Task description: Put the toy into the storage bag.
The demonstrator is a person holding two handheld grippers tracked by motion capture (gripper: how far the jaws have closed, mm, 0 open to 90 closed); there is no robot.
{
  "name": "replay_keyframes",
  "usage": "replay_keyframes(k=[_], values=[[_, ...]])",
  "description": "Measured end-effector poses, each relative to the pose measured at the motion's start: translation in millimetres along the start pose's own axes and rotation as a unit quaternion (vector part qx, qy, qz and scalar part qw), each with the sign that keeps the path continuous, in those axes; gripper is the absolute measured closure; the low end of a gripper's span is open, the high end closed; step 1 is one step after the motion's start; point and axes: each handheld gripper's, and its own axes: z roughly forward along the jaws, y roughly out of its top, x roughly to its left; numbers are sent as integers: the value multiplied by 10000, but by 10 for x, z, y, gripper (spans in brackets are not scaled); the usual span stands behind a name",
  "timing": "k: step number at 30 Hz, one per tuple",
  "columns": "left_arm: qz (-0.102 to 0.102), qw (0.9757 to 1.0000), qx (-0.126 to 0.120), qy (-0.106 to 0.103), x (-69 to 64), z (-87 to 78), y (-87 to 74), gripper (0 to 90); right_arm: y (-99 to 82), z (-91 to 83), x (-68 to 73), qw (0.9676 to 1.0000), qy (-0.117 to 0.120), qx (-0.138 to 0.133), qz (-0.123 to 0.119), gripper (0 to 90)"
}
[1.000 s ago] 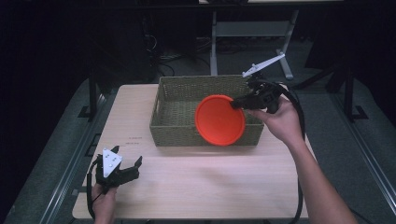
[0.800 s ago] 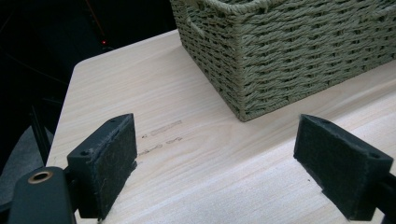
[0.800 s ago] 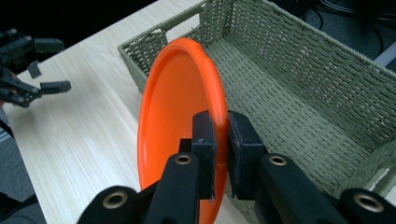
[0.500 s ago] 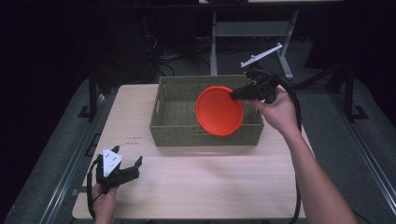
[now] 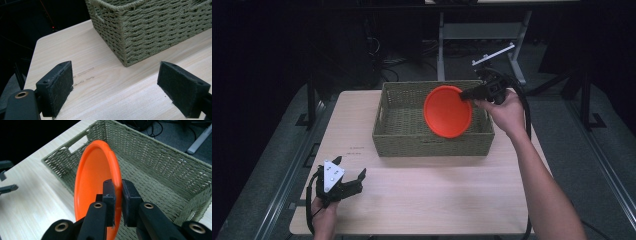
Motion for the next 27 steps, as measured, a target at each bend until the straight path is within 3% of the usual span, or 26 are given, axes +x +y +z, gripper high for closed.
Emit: replay_keyframes(k=[13,27], values=[[-8,10000,5,-36,-2,9,3,128,24,207,-194,9993,-57,9,378,820],[17,10000,13,-50,-4,19,1,128,-49,403,-437,9964,-289,-4,795,819]])
